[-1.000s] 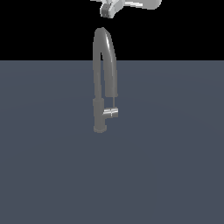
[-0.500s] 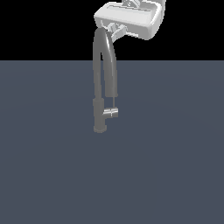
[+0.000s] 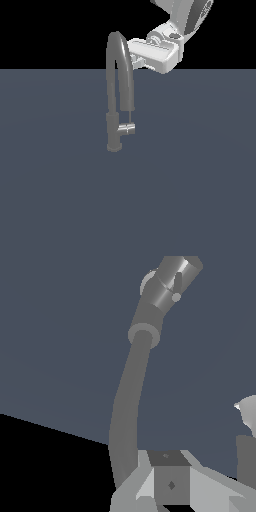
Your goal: Turn on the faucet by rotating a designated handle.
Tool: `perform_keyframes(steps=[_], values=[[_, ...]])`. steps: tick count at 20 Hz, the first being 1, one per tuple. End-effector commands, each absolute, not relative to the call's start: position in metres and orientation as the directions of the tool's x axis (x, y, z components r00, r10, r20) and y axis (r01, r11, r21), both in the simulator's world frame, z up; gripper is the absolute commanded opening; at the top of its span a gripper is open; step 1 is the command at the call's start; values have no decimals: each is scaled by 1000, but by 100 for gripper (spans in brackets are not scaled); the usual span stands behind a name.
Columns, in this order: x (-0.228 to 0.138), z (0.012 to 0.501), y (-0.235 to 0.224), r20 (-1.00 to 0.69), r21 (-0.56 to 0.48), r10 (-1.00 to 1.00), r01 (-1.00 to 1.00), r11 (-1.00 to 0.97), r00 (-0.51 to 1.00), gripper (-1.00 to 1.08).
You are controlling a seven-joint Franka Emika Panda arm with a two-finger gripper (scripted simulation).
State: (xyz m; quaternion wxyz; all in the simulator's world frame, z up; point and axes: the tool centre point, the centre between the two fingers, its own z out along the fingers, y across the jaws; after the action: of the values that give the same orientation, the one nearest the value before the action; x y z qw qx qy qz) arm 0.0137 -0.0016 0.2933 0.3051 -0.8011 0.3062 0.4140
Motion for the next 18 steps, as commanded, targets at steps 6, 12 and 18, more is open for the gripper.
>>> perform_keyframes(steps=[6,12,18], values=[[39,244,-5,-932,-184,-183,-843,-506,313,-100],[54,201,-5,-977,-119,-118,-908,-403,180,-100],[63,164,-3,-996,-55,-55,-946,-320,76,-100]])
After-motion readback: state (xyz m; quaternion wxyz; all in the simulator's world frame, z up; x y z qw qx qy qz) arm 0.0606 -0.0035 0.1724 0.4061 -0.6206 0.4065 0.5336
